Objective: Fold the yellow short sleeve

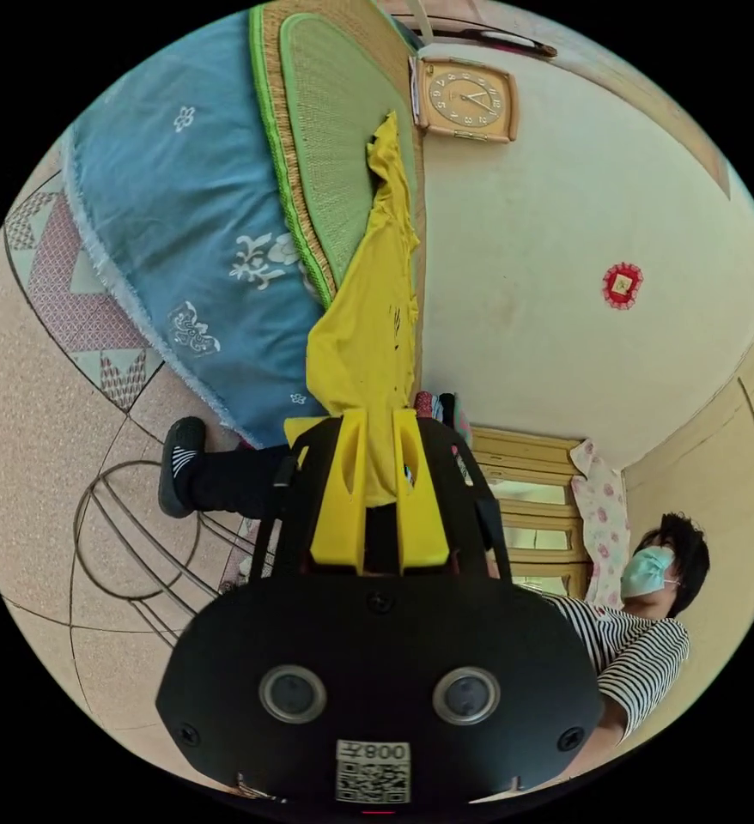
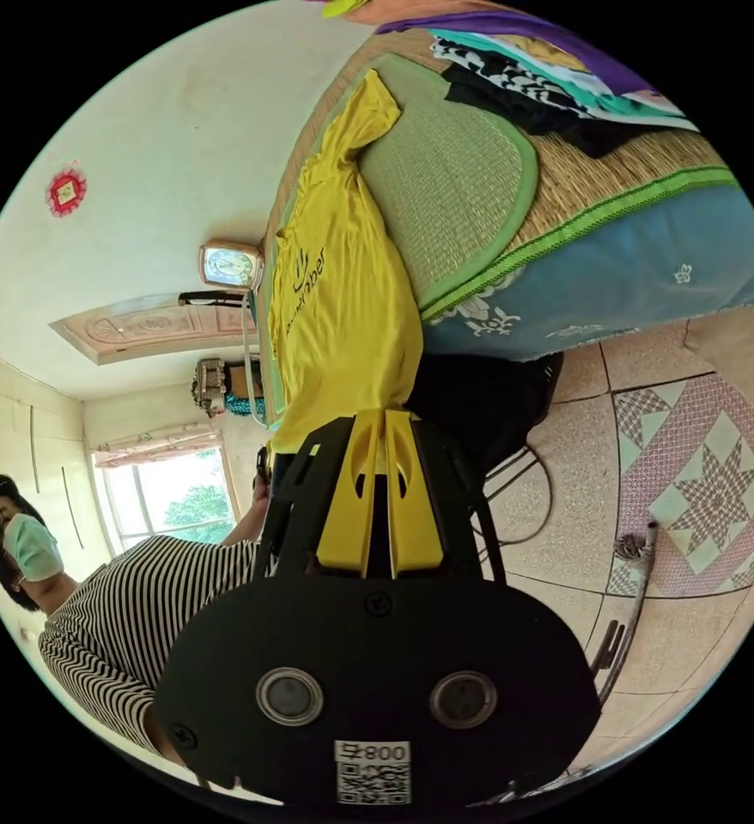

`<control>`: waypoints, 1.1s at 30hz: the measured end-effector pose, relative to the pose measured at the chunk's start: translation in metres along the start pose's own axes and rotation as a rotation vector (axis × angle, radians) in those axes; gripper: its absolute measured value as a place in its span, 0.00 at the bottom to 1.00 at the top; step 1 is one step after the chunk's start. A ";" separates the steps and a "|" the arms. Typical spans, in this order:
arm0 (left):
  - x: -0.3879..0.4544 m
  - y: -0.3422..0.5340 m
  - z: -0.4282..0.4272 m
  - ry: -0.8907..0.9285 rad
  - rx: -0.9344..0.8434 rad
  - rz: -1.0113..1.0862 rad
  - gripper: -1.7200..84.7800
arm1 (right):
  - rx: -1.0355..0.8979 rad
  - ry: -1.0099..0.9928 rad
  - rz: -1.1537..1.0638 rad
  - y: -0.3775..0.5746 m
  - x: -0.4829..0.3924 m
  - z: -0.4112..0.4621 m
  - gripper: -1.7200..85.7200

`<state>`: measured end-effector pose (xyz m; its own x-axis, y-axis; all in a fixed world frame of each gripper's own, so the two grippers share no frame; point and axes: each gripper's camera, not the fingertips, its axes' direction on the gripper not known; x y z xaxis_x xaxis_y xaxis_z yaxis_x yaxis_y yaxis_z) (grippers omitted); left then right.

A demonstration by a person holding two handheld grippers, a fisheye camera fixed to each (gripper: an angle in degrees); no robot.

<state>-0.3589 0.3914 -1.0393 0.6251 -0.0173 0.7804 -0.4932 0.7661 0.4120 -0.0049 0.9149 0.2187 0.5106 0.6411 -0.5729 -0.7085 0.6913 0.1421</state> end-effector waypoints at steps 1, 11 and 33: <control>0.007 0.002 0.001 -0.017 0.011 0.006 0.07 | 0.034 0.022 0.014 0.003 0.004 -0.007 0.02; 0.186 -0.015 0.141 -0.214 -0.244 0.328 0.03 | 0.264 0.308 -0.202 -0.048 -0.054 -0.019 0.03; 0.524 0.025 0.694 -0.308 -0.952 1.014 0.10 | 0.482 0.697 -0.239 -0.219 -0.086 0.056 0.08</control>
<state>-0.4636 -0.0444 -0.2931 0.0379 0.7483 0.6623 0.0252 0.6618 -0.7492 0.1334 0.7270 0.2816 0.0940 0.2209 -0.9708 -0.2573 0.9473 0.1907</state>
